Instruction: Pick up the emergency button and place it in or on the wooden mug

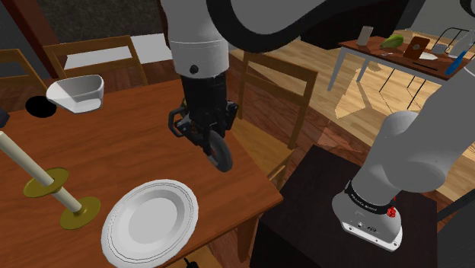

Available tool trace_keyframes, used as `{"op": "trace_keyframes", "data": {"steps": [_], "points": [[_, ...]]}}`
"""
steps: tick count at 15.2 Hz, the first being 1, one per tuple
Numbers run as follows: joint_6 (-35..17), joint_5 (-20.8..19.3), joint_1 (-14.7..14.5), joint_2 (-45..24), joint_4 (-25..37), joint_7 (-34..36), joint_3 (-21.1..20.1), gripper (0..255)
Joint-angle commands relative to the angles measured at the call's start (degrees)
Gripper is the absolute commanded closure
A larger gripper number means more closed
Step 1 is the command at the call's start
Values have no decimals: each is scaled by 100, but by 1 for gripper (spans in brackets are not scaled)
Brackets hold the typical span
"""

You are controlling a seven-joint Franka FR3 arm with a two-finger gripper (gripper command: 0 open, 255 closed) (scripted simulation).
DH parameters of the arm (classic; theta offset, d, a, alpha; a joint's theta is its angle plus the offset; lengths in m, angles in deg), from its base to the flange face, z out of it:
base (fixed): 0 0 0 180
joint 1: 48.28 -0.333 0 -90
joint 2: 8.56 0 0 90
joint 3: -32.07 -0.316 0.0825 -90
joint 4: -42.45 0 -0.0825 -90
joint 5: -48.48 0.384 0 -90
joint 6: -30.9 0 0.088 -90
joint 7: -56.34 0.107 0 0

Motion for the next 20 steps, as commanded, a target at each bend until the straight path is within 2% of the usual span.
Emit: {"op": "trace_keyframes", "data": {"steps": [1, 7, 14, 20], "points": [[159, 0, 9, 23, 133, -3, 22, 255], [592, -26, 25, 8, 582, 39, 49, 255], [744, -407, 401, -657, 1260, -623, 449, 255], [963, -737, 674, -1415, 2141, -1110, 726, 255]]}}
